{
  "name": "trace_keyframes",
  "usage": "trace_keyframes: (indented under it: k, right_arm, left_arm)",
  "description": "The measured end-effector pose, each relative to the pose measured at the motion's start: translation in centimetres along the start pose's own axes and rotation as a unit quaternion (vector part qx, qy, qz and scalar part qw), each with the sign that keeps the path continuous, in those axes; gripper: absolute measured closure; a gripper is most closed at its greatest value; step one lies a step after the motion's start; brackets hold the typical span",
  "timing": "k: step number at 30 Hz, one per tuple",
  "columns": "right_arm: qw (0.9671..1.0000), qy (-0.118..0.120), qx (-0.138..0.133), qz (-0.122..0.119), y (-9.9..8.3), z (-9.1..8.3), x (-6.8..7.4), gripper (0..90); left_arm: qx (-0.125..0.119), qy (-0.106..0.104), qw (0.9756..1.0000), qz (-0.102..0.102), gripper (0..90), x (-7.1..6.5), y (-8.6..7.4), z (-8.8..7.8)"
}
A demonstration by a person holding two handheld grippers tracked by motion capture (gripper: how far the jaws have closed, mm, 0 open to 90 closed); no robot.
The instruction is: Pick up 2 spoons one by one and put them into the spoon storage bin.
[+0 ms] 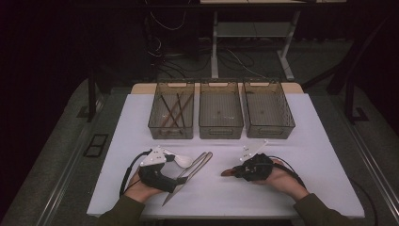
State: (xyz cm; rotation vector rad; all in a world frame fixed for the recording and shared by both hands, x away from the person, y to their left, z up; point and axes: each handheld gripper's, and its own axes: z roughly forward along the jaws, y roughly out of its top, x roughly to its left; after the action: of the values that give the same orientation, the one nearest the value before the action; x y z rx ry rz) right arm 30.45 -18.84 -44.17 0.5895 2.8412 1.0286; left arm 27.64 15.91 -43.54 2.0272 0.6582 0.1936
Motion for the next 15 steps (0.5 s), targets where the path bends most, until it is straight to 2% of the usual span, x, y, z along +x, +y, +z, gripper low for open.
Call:
trace_keyframes:
  k: [10, 15]
  right_arm:
    - [0.9999, 0.006, -0.005, 0.011, 0.05, -0.27, -0.18, 81.4]
    - [0.9992, -0.007, -0.019, 0.035, 0.16, -0.78, -0.58, 81.4]
  left_arm:
    - [-0.001, -0.004, 1.0, 0.001, 5.7, -0.05, 0.03, 0.02]
    - [-0.001, -0.006, 1.0, 0.001, 5.7, -0.04, 0.03, 0.04]
